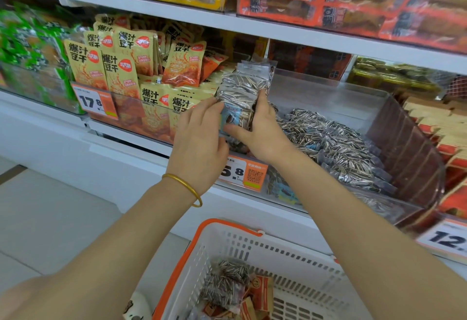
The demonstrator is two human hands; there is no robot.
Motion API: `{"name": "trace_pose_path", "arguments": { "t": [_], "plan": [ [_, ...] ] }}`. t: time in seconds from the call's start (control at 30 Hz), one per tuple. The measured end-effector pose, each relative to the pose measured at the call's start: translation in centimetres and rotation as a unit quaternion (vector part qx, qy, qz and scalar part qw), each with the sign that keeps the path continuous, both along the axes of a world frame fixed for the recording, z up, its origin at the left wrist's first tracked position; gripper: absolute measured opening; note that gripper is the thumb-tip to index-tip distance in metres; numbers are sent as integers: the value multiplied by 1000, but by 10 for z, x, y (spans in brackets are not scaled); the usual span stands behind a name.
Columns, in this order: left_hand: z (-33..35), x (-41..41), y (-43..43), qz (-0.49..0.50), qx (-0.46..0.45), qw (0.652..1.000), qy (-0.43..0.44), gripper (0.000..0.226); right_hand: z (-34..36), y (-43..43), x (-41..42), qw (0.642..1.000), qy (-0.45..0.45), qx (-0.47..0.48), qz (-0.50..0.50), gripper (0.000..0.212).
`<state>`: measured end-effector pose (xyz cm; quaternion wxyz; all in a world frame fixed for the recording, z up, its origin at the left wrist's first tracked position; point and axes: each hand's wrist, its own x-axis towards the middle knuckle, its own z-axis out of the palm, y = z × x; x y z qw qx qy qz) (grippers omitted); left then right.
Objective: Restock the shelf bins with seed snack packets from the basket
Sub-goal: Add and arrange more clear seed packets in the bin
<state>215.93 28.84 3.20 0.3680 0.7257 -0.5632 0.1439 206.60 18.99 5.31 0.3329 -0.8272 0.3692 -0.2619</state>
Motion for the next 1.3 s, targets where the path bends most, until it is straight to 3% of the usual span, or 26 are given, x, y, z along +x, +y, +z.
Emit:
{"name": "trace_pose_path", "arguments": {
  "t": [0.2,0.63,0.9,1.0,1.17,1.3],
  "plan": [
    [2,-2,6,4,-2,1000,26,55,-2,-4,4,999,-6,-19,-28,97],
    [1,0,8,-3,-29,999,28,45,-3,-4,-9,998,-59,23,-18,115],
    [3,-2,9,-3,-44,998,36,41,-4,-1,-15,997,-72,24,-19,112],
    [4,-2,9,-2,-47,998,36,37,-1,5,-17,997,-69,22,-38,101],
    [4,-2,10,-6,-56,998,41,41,1,12,-15,991,-112,-4,-78,46],
    [3,-5,10,-23,-62,998,23,46,4,15,-14,990,-128,-20,-59,26]
  ]
}}
